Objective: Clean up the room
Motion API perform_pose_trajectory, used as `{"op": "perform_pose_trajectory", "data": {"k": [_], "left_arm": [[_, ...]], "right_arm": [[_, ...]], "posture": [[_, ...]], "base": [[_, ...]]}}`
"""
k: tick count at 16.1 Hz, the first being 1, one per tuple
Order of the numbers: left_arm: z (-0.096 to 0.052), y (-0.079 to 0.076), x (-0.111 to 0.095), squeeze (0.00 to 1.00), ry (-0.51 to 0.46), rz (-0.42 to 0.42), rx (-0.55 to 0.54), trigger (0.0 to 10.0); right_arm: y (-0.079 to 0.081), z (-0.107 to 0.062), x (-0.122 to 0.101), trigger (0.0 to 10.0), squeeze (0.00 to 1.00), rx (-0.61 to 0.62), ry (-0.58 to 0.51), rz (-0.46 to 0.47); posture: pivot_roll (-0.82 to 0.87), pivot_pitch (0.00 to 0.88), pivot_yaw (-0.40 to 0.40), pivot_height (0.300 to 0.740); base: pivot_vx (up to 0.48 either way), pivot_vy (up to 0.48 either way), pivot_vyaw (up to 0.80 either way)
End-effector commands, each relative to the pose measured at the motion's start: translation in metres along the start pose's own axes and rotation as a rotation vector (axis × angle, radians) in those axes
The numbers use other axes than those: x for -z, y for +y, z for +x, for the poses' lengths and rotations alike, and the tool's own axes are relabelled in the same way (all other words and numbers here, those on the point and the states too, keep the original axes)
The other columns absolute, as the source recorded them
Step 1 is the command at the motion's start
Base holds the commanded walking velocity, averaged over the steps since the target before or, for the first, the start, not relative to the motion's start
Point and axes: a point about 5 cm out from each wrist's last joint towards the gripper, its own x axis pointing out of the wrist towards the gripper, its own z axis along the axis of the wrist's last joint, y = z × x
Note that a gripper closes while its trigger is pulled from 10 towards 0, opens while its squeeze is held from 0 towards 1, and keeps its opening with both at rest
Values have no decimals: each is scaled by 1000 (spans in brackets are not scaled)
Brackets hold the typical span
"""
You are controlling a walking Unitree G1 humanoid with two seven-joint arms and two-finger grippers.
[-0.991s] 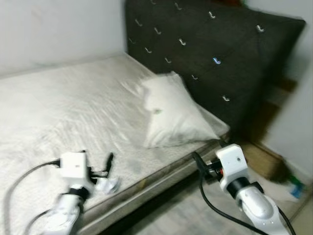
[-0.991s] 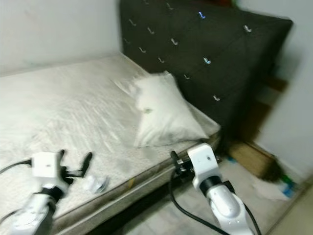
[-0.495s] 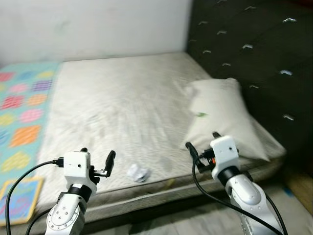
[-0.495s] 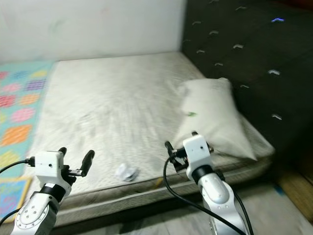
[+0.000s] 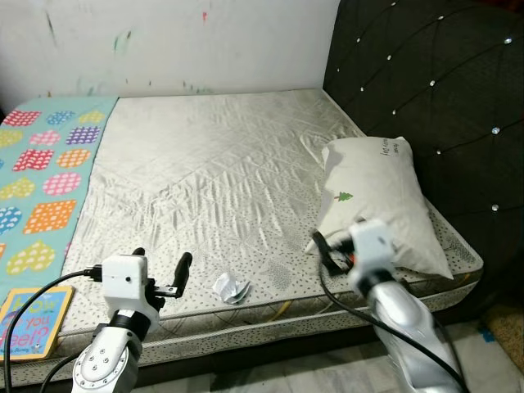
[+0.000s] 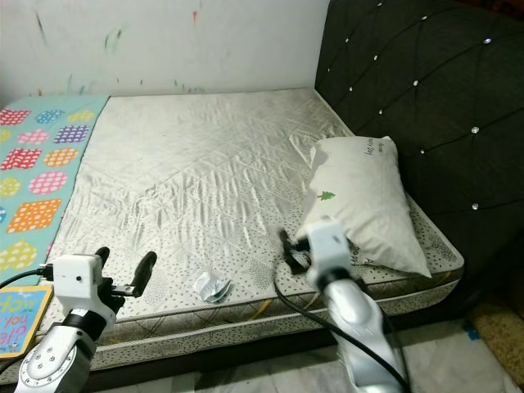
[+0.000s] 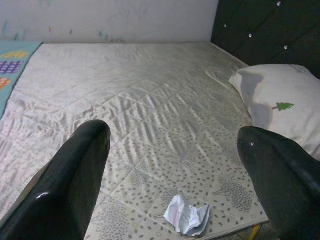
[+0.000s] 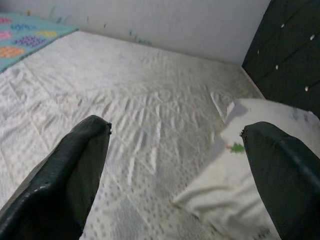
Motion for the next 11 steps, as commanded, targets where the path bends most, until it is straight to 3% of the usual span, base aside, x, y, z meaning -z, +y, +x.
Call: {"op": "perform_pose_trajectory", "data": {"k": [1, 7, 11], "left_arm": [[-2, 2, -4, 0, -16, 0, -2, 10000], [1, -3, -4, 0, -17, -8, 16, 10000], [3, -4, -4, 0, -17, -10, 25, 10000]], "right_arm": [[-1, 3, 0, 10000, 0, 8, 2, -2], [-6, 8, 1, 10000, 0, 12, -10, -31], [-3, 6, 5, 10000, 0, 9, -5, -32]], "posture": [[70, 0, -77, 740], [54, 0, -73, 740], [56, 0, -73, 740]], "base": [[0, 0, 0], [279, 0, 0], [350, 0, 447]]}}
